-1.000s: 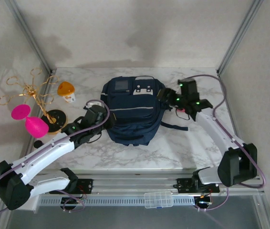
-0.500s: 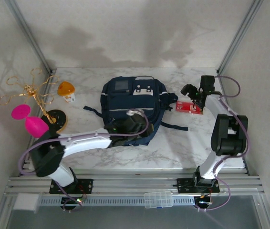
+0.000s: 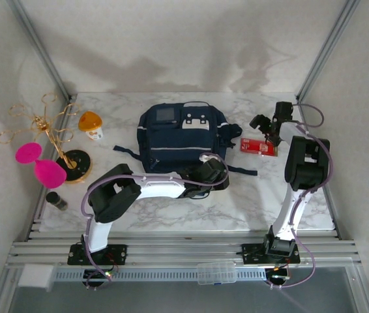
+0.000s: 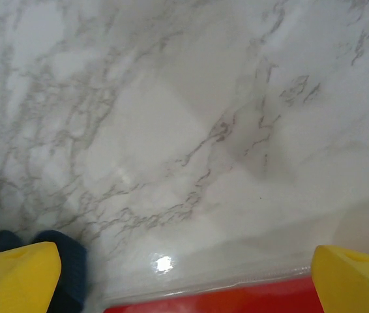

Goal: Pack the student bag
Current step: Rotate the loose stationery at the middle-right of the table, then pick up the loose stationery from the middle-right of the table.

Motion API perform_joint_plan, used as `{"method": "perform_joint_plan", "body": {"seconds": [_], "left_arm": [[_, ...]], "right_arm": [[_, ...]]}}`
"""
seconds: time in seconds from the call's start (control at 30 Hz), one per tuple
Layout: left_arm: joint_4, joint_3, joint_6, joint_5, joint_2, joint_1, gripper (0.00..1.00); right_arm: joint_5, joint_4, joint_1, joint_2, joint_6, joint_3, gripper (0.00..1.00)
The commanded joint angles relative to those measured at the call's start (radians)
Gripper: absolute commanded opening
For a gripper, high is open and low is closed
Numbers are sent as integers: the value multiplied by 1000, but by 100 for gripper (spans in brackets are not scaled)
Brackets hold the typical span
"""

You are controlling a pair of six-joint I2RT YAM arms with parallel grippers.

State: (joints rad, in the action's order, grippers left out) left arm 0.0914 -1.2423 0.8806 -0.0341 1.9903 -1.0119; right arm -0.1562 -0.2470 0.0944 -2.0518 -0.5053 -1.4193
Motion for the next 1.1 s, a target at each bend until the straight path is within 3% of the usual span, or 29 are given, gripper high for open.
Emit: {"method": "perform_joint_plan", "body": {"seconds": [0.0,0.23,0.4,0.5,0.73,0.83,0.97,1.07], "left_arm": [[2,-26,14,58,29,42,33],[28,-39,63,17,33,56,33],[57,-54,128,-17,27,22,38],[59,-106,132,-23,49,9,38],[-46,-402,-5,14,214,17,35],[-68,-563,-78,-32,334,28,33],[-118,-701,-96,-61,462,39,33],[-113,-745,-96,-96,521,46,30]], "right_arm": [[30,19,0,28,-17,53,99],[18,99,1,240,-162,373,99],[42,138,-41,508,-267,649,99],[43,124,-27,633,-264,706,99],[-60,51,78,558,-156,622,96],[-83,60,90,537,-134,613,94],[-165,32,143,470,-96,589,78],[-175,43,144,476,-88,615,75]]}}
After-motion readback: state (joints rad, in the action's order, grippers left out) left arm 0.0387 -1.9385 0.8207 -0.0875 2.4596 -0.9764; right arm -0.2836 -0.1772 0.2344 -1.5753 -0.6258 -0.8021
